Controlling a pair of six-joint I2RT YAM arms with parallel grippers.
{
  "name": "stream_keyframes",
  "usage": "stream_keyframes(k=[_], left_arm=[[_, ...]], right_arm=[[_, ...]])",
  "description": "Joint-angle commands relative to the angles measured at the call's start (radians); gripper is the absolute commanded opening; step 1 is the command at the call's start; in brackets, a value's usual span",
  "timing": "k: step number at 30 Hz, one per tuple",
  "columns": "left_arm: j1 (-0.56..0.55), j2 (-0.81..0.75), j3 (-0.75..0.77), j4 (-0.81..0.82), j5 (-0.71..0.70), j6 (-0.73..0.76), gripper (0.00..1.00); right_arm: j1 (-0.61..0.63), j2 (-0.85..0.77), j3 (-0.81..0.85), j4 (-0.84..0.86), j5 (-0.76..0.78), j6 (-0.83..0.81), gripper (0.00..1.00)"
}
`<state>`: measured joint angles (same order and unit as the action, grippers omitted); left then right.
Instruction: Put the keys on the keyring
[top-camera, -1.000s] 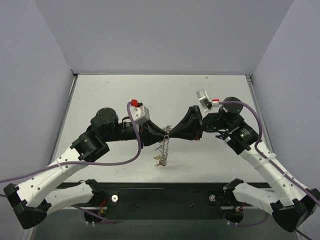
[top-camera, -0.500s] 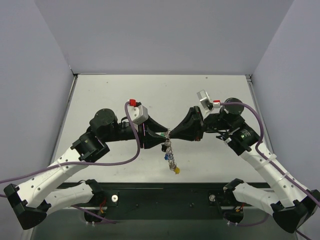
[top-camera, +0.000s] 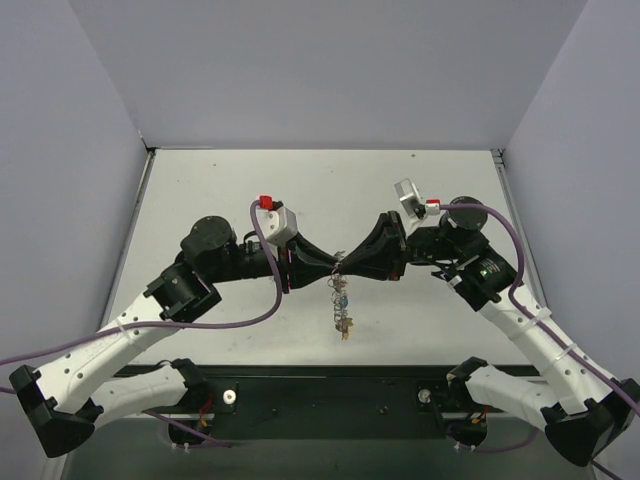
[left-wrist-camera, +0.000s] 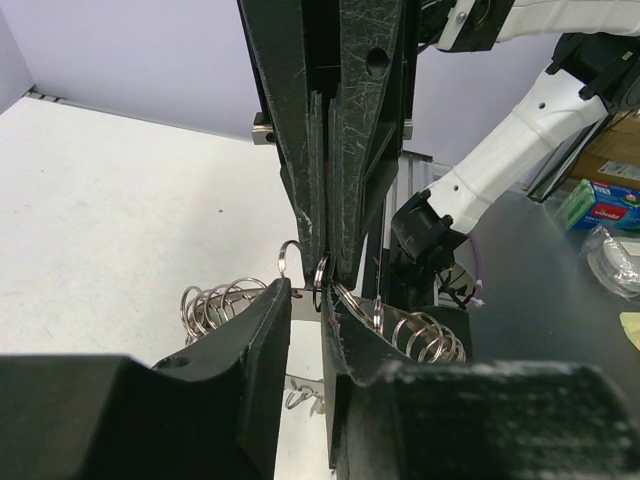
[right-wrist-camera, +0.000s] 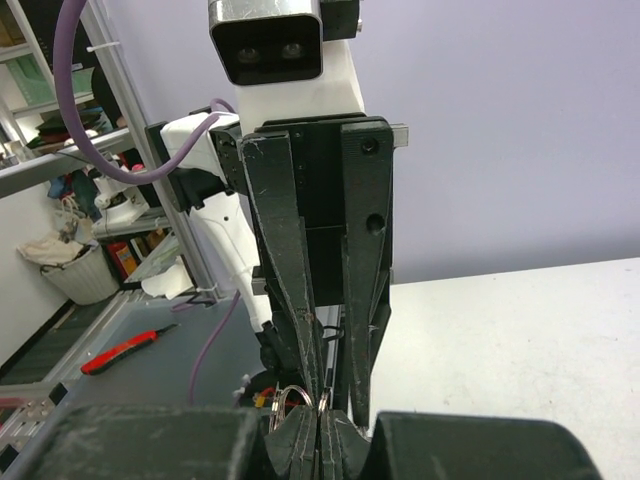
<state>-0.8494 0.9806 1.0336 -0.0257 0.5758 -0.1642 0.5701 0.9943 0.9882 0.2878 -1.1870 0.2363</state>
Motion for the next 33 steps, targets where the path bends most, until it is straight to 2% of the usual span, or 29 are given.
stream_keyframes(k=[1,6,7,10,17,18,24,29,33], left_arm=[[-0.005,0.023,0.045,0.05,-0.03,0.009,0.31],[-0.005,0.032,0.045,0.064,-0.03,0.006,0.26],[-0.007,0.032,0.043,0.066,-0.03,0.006,0.16],[-0.005,0.032,0.048,0.07,-0.034,0.006,0.0],[-0.007,0.013,0.048,0.055,-0.053,0.015,0.0],[-0.005,0.009,0.051,0.049,-0.059,0.018,0.0],[-0.007,-0.023,0.069,-0.04,-0.123,0.064,0.0],[-0.013,-0.033,0.082,-0.115,-0.217,0.117,0.0],[-0.048,-0.057,0.069,-0.141,-0.31,0.192,0.0]], right_arm=[[0.01,-0.022,-0.005,0.151,-0.029,0.014,0.0],[0.01,-0.023,-0.017,0.168,-0.023,0.021,0.0],[0.01,-0.022,-0.017,0.169,-0.023,0.021,0.0],[0.01,-0.022,-0.023,0.171,-0.016,0.021,0.0],[0.001,-0.043,-0.046,0.168,0.047,0.014,0.01],[-0.003,-0.048,-0.051,0.168,0.056,0.011,0.09],[-0.052,-0.101,-0.082,0.169,0.121,0.009,0.33],[-0.076,-0.128,-0.089,0.166,0.142,0.009,0.44],[-0.082,-0.125,-0.088,0.159,0.142,0.008,0.48]])
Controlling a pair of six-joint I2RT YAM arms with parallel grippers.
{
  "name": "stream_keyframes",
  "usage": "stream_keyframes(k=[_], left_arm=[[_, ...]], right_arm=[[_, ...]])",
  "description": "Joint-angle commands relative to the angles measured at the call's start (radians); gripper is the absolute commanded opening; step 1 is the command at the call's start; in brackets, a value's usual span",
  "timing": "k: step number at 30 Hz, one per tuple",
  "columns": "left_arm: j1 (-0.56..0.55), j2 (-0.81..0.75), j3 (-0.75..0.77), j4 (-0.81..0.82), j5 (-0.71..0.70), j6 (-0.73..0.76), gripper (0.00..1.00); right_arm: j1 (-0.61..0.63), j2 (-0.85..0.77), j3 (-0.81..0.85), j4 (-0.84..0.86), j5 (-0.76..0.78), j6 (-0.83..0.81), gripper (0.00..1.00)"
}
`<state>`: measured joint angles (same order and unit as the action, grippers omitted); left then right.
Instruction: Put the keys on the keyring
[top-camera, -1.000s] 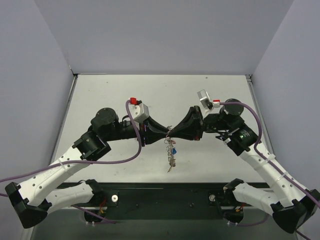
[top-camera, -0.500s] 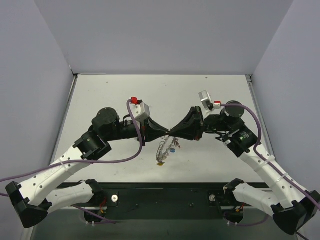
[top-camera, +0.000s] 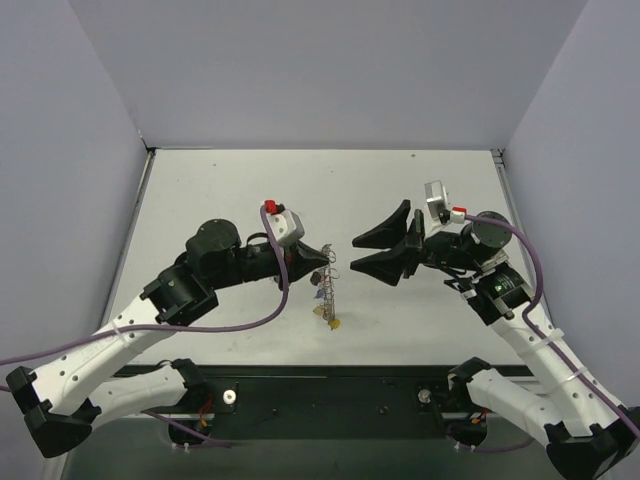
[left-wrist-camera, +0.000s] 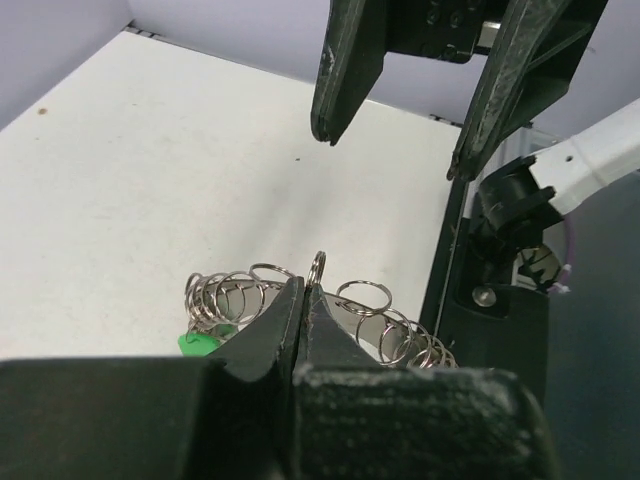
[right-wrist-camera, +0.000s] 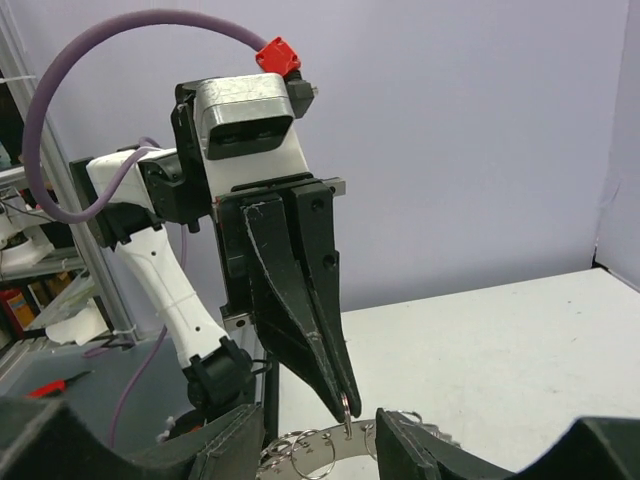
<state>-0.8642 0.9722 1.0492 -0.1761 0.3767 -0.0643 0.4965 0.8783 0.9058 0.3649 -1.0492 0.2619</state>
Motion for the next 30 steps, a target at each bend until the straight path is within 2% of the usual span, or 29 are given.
stream_keyframes(k=[1,8,14,22,30], left_arm=[[-0.042,-0.061,0.046,0.0,-0.155,0.131,0.0],[-0.173,-0.058,0.038,-0.039,-0.392,0.323,0.0],[-0.326,-0.023,0.003,-0.005,-0.627,0.489,0.0],[-0.352,-0.102,-0.115,0.154,-0.691,0.575,0.0],[-0.354,-0.102,-0.147,0.201,-0.707,0.609,0.0]], right_arm=[[-0.009,-0.007,-0.007,0.082,0.006,-0.019,0.49],[-0.015,0.022,-0.005,0.077,0.009,-0.023,0.5],[-0.022,0.06,0.007,0.069,0.005,-0.024,0.53],[-0.036,0.096,0.004,0.069,-0.009,-0.03,0.56],[-0.047,0.14,0.015,0.072,-0.037,-0.032,0.57]])
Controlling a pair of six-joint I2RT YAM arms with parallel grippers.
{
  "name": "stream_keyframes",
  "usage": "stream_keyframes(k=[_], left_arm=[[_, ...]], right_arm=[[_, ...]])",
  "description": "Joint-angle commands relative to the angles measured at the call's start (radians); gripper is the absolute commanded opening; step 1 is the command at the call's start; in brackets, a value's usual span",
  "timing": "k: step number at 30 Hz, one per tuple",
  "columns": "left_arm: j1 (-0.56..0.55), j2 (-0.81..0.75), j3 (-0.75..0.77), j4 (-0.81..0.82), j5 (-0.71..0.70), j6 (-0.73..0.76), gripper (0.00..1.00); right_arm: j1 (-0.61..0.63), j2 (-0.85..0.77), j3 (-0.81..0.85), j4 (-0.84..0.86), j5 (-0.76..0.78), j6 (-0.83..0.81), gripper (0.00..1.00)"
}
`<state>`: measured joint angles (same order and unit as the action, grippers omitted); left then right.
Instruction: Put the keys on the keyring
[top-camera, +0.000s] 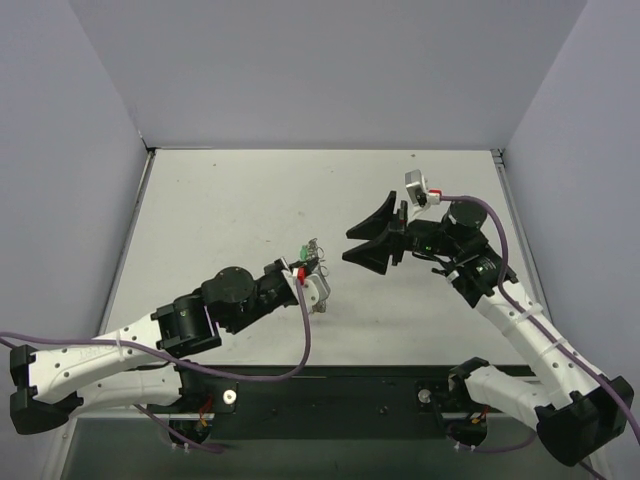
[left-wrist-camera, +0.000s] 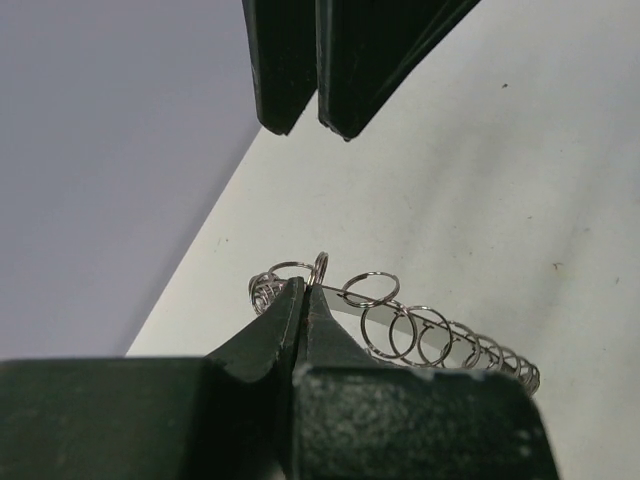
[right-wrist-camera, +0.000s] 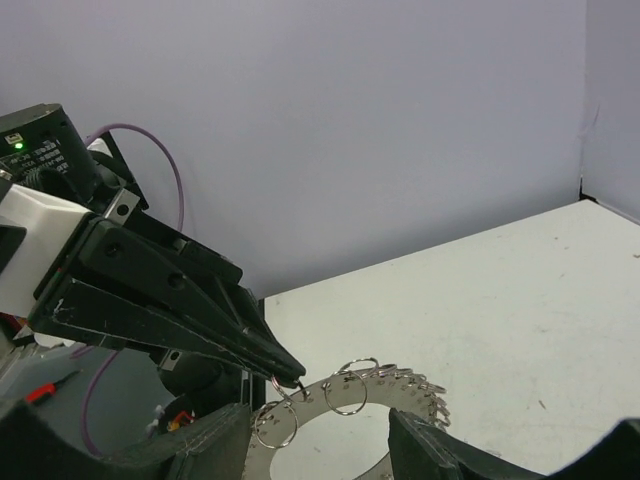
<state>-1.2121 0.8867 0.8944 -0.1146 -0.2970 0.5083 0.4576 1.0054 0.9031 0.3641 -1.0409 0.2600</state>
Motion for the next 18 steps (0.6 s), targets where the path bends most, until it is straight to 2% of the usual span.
stream_keyframes(k=[1,8,12,14,18], left_arm=[[-0.007,-0.015,0.008,0.139,-0.031,0.039,0.0],[-0.006,0.003,0.029,0.116,-0.013,0.023,0.0],[-0.004,0.047,0.132,-0.049,0.083,-0.051,0.0],[-0.003,0.073,0.23,-0.173,0.113,-0.083,0.0],[0.0,0.148,0.379,-0.333,0.189,-0.155,0.0]], right_arm=[[-0.008,0.015,0.019,0.073,-0.053,-0.031,0.57],[-0.007,0.032,0.033,0.099,-0.097,-0.013,0.57],[-0.002,0.041,0.054,0.104,-0.142,-0.004,0.56],[0.003,0.038,0.062,0.092,-0.168,-0.01,0.55],[0.033,0.019,0.101,-0.07,-0.171,-0.099,0.53]])
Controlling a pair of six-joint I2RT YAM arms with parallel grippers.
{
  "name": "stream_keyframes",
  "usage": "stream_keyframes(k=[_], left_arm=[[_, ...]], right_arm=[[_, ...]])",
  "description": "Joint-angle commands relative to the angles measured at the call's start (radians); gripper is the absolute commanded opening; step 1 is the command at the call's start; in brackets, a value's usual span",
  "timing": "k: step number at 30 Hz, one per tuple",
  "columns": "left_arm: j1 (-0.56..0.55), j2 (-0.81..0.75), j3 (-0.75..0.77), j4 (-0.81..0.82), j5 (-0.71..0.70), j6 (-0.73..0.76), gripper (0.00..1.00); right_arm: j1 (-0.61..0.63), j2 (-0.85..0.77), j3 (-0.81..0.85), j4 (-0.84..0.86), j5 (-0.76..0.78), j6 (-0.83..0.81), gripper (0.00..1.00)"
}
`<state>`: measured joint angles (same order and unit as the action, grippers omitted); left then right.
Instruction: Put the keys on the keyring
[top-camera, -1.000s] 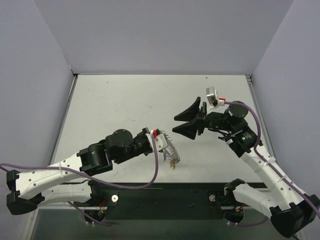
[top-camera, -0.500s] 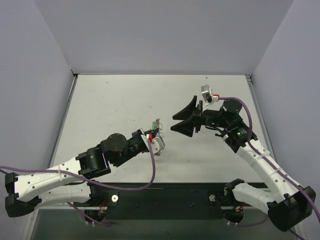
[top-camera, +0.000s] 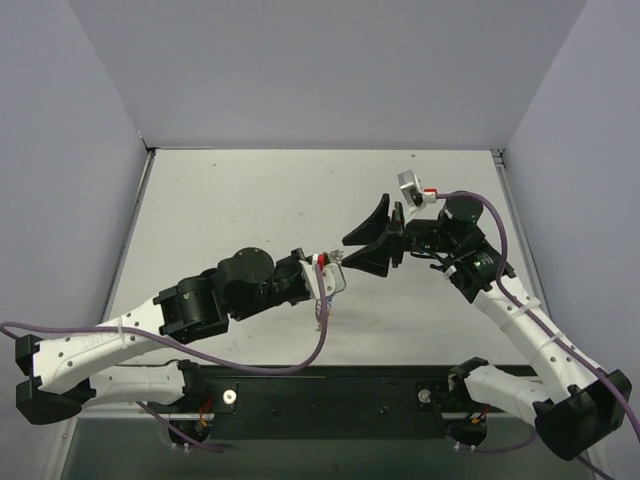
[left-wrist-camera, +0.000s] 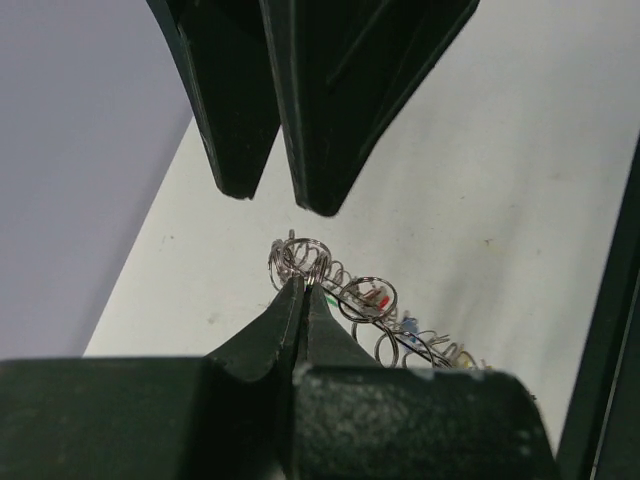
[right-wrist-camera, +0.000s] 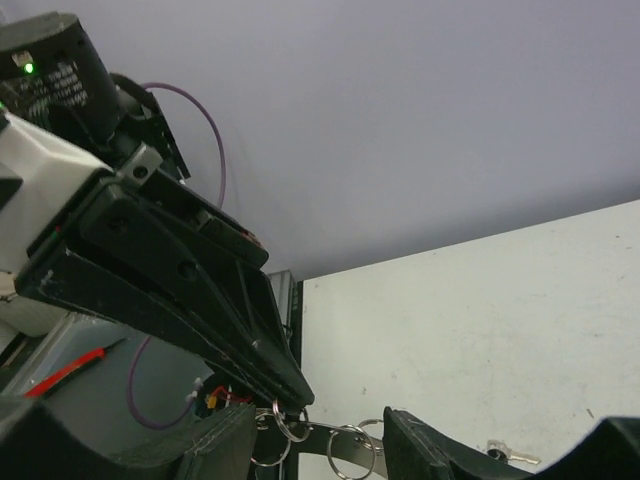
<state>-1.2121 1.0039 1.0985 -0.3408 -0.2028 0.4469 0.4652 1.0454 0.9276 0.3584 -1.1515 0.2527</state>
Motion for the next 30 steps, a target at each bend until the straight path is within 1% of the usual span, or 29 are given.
stream_keyframes(k=[1,2,3,4,5,10,15,26,30], left_arm=[[0.002,0.039,0.194,-0.142,0.115,-0.105,0.0],[0.003,0.045,0.228,-0.155,0.134,-0.115,0.0],[0.005,0.053,0.238,-0.164,0.179,-0.131,0.0],[0.005,0.055,0.25,-0.179,0.196,-0.137,0.0],[0.005,0.055,0.262,-0.184,0.203,-0.145,0.0],[0.006,0.059,0.288,-0.221,0.25,-0.172,0.0],[0.005,0.065,0.296,-0.216,0.276,-0.194,0.0],[0.005,0.068,0.287,-0.196,0.269,-0.215,0.0],[0.005,0.071,0.287,-0.185,0.27,-0.218,0.0]], right_arm=[[0.051,-0.024,0.089,-0.109,-0.053,-0.16,0.52],[0.065,-0.033,0.1,-0.154,-0.018,-0.19,0.52],[0.084,-0.038,0.109,-0.236,-0.002,-0.228,0.52],[0.104,-0.041,0.12,-0.258,0.015,-0.268,0.51],[0.108,-0.051,0.12,-0.272,0.027,-0.274,0.5],[0.116,-0.096,0.108,-0.279,0.032,-0.273,0.48],[0.131,-0.111,0.108,-0.289,0.024,-0.271,0.44],[0.153,-0.107,0.108,-0.323,0.016,-0.276,0.38],[0.159,-0.096,0.108,-0.329,0.019,-0.277,0.33]])
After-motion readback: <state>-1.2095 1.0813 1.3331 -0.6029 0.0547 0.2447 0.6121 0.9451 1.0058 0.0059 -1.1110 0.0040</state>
